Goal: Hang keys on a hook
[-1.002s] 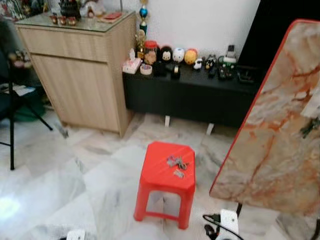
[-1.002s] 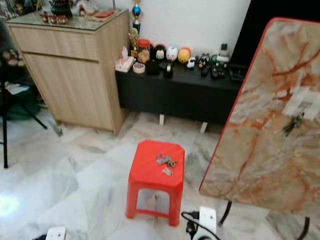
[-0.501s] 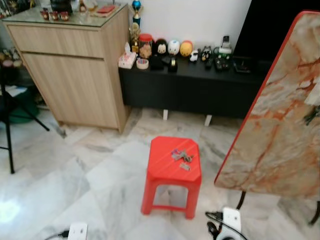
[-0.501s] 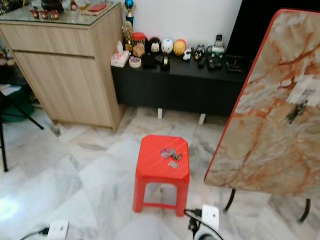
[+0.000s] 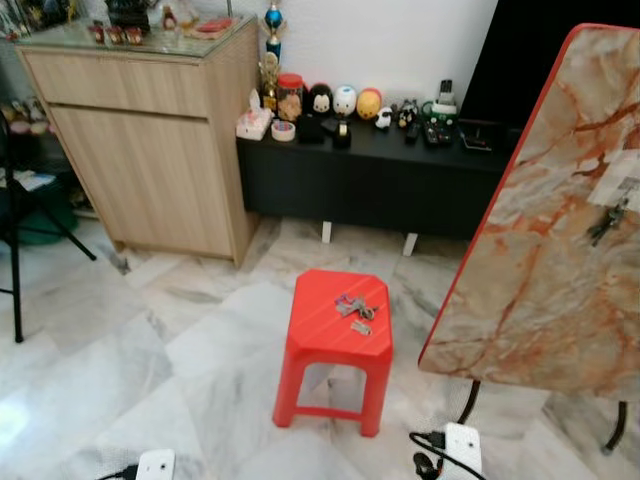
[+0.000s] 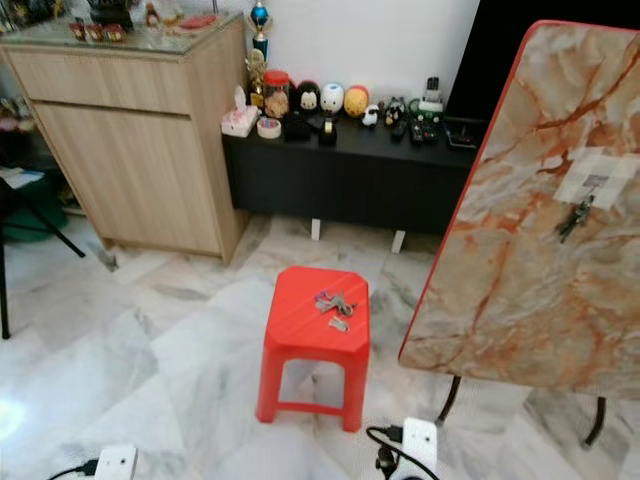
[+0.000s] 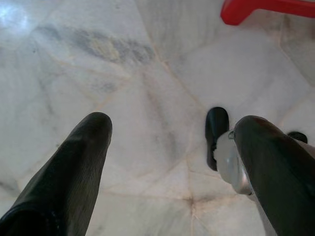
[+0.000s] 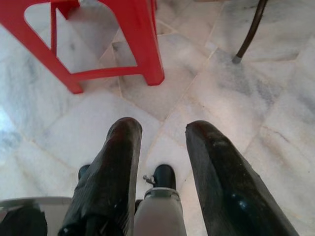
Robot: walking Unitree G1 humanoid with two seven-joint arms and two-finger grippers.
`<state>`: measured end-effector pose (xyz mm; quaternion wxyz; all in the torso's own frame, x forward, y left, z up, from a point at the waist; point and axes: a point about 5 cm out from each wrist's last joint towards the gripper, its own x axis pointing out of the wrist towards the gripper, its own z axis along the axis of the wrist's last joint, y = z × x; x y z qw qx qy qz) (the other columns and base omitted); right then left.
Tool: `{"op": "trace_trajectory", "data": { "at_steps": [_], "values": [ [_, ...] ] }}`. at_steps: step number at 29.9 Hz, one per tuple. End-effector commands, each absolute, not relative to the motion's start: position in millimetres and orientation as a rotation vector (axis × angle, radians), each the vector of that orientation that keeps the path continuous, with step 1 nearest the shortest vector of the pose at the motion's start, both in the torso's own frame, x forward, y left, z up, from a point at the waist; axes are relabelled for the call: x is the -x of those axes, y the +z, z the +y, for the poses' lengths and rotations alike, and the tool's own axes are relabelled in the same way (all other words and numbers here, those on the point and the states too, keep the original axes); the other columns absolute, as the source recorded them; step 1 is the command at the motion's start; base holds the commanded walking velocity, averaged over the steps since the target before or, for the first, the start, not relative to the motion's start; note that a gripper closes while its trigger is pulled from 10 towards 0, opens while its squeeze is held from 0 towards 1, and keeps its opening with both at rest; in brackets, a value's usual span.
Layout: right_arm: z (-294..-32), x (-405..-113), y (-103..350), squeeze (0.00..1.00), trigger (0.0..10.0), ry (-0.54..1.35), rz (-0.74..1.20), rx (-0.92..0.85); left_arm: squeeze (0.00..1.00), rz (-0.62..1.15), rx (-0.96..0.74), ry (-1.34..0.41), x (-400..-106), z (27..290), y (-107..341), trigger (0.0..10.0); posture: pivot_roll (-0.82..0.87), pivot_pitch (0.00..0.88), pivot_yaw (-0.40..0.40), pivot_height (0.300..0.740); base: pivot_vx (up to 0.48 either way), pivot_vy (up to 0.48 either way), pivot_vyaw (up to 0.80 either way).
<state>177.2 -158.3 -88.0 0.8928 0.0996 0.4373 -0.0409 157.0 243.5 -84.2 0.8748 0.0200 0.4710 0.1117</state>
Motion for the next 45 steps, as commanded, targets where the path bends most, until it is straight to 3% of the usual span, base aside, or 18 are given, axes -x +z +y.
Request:
{"op": "trace_trajectory", "data": {
  "at_steps": [1, 17, 32, 45],
  "values": [
    [-161, -177, -88, 0.0, 10.0, -0.094, 0.911, -0.204, 0.0, 0.994, -0.043, 0.226, -155, 243, -85, 10.0, 0.04, 0.009, -0.049, 0.74, 0.0, 0.0, 0.0],
    [-149, -172, -91, 0.0, 10.0, -0.104, 0.924, -0.244, 0.0, 0.988, -0.09, 0.208, -159, 251, -81, 10.0, 0.05, 0.0, -0.018, 0.74, 0.0, 0.0, 0.0],
    [-174, -166, -92, 0.0, 10.0, -0.142, 0.93, -0.208, 0.0, 1.008, -0.053, 0.207, -153, 237, -88, 10.0, 0.06, 0.0, -0.071, 0.74, 0.0, 0.0, 0.0],
    [-171, -174, -89, 0.0, 10.0, -0.132, 0.911, -0.216, 0.0, 1.009, -0.046, 0.202, -154, 233, -88, 10.0, 0.05, 0.0, -0.081, 0.74, 0.0, 0.201, 0.0]
  ]
}}
